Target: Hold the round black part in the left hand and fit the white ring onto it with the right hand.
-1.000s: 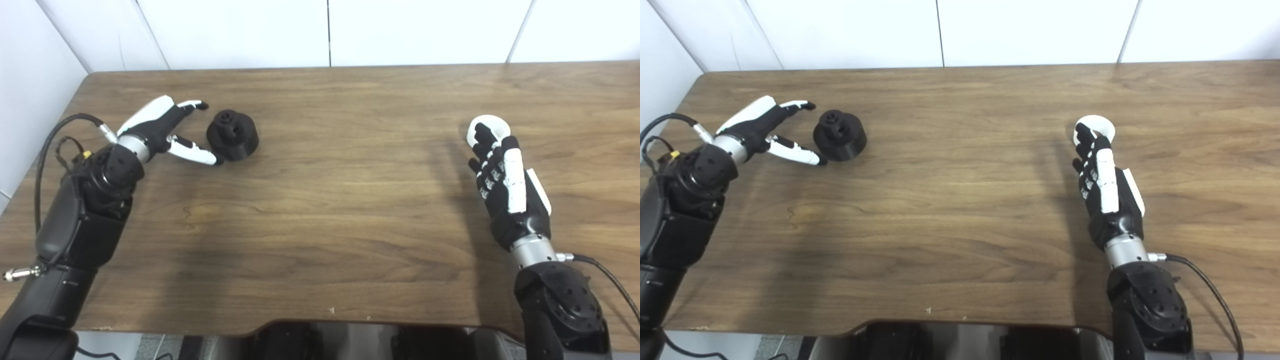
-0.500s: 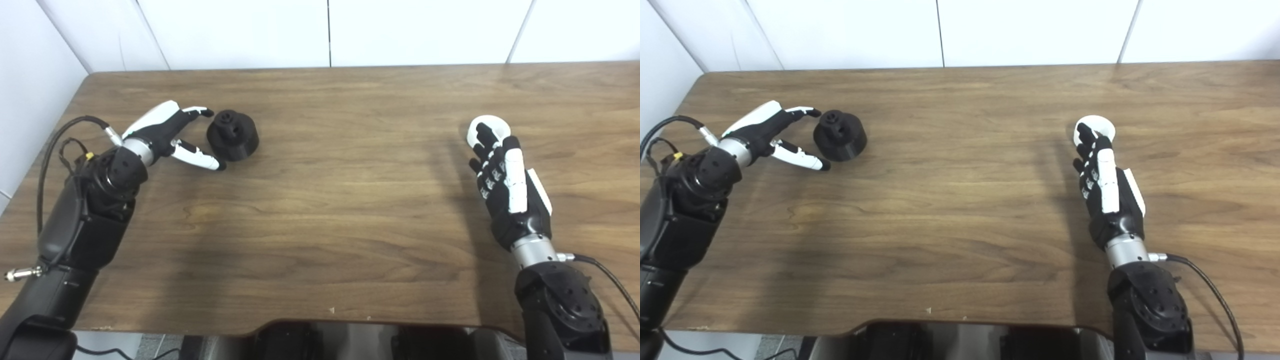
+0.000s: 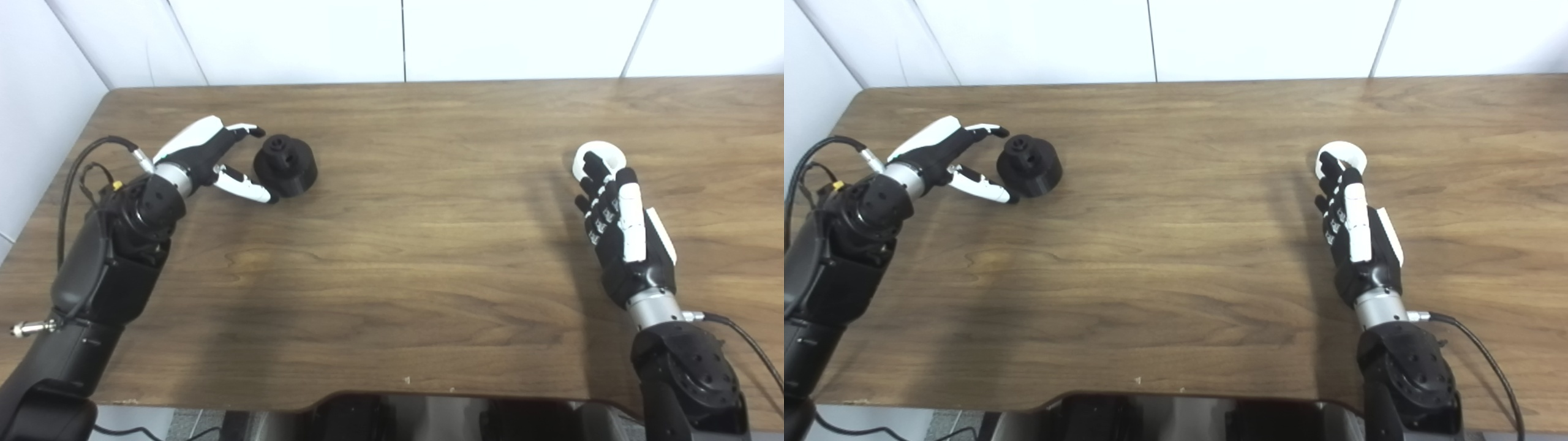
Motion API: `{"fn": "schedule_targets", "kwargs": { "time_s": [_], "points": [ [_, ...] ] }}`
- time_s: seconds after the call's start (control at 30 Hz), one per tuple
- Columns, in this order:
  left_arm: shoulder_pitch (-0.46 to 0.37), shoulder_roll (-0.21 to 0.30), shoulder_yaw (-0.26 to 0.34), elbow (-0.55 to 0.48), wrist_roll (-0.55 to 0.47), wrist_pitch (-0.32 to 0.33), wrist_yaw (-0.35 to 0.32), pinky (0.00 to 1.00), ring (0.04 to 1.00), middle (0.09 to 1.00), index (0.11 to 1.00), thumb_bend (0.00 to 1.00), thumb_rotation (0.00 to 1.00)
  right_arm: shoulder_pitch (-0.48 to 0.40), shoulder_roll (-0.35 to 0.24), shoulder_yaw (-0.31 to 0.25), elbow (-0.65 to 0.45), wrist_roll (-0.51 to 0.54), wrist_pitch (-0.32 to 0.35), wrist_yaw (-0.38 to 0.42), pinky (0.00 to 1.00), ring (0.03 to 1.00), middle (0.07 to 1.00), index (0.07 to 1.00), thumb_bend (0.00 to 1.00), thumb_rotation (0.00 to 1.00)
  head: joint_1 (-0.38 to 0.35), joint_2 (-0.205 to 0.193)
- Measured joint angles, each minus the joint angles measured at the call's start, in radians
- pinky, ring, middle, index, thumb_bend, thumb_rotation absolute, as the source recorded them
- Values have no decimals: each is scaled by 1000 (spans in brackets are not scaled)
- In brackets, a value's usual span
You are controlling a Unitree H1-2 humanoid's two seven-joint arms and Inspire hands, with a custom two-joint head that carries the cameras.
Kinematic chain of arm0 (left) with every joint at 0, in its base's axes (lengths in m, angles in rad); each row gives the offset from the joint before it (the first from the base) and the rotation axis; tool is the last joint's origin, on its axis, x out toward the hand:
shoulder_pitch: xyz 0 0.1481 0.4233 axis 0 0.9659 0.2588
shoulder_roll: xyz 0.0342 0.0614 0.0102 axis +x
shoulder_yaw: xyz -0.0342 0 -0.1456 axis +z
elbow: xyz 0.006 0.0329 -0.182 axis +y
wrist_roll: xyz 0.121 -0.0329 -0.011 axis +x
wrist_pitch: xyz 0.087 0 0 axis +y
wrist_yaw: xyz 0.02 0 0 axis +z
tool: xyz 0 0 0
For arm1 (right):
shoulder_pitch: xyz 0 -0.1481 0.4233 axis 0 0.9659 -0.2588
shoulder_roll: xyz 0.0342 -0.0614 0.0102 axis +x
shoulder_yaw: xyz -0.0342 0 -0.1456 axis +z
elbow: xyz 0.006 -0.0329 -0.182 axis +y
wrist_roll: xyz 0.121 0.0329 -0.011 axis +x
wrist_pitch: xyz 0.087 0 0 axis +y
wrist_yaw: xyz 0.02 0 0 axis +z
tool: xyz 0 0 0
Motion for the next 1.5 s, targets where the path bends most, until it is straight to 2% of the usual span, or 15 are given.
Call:
{"fn": "schedule_targets", "kwargs": {
  "time_s": [0.27, 0.6, 0.8, 1.23, 1.5],
  "points": [
    [-16, 0, -19, 4, 0, 0, 2, 934, 1000, 978, 892, 977, 243, 3, 0, 0, 0, 0, 0, 0, 1000, 1000, 978, 931, 538, 998, -3, -3],
    [-31, -19, -11, 10, -11, -2, 16, 849, 1000, 963, 888, 983, 213, 4, 0, 1, -1, -3, 0, 0, 1000, 1000, 976, 928, 565, 994, -9, -2],
    [-29, -21, -15, 10, -12, -25, 45, 891, 1000, 956, 879, 982, 229, 6, 1, 2, -1, -8, 0, 0, 1000, 1000, 979, 935, 557, 999, -12, 0],
    [-29, -30, -17, 10, -18, -24, 45, 832, 999, 954, 873, 966, 193, 9, 1, 2, -7, -1, 0, 0, 1000, 1000, 981, 941, 558, 1000, -14, 6],
    [-28, -30, -28, 26, -17, -30, 45, 845, 997, 949, 863, 968, 202, 9, 0, 0, -7, 3, 0, 0, 1000, 1000, 977, 937, 553, 994, -14, 9]
  ]
}}
